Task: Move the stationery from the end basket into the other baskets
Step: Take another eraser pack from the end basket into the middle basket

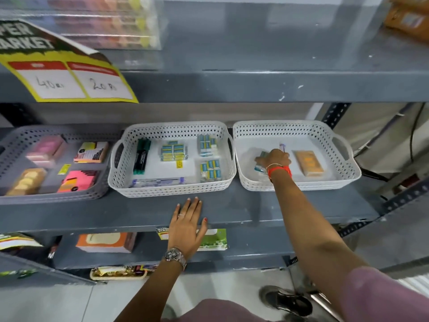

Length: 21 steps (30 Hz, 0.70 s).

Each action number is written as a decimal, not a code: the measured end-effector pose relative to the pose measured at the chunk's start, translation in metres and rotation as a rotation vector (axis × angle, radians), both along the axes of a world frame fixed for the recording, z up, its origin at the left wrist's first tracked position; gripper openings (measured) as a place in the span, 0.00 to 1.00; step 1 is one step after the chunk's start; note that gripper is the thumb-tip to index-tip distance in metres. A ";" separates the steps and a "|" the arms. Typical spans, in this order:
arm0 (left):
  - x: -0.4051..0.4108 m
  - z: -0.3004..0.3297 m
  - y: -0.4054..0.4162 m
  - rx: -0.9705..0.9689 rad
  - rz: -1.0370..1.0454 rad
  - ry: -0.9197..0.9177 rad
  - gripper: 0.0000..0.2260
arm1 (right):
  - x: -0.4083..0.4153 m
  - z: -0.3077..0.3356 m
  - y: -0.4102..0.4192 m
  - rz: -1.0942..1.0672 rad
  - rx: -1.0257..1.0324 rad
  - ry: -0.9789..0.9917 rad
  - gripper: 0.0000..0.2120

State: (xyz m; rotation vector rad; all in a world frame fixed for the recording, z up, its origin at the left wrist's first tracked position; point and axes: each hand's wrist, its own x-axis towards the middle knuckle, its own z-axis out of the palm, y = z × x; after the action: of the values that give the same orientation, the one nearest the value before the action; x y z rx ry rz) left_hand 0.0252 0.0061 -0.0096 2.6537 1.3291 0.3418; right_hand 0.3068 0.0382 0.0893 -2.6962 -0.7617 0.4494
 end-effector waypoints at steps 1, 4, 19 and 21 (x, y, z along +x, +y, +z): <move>0.000 -0.001 0.000 0.002 0.007 -0.002 0.24 | 0.000 -0.001 0.000 0.010 -0.024 -0.016 0.27; 0.000 -0.001 0.001 -0.002 0.018 0.018 0.24 | 0.001 -0.004 0.003 0.013 -0.033 -0.026 0.24; -0.046 0.004 0.018 0.002 0.149 0.019 0.24 | -0.020 0.029 0.044 -0.078 0.373 0.030 0.31; -0.057 0.005 0.022 0.005 0.168 0.023 0.24 | -0.032 0.039 0.056 -0.060 0.439 0.047 0.32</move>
State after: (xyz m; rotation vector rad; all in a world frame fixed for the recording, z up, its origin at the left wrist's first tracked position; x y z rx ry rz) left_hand -0.0317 0.0277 -0.0050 2.5635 1.5650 0.3368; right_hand 0.2752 0.0946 0.1283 -2.2841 -0.6732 0.2893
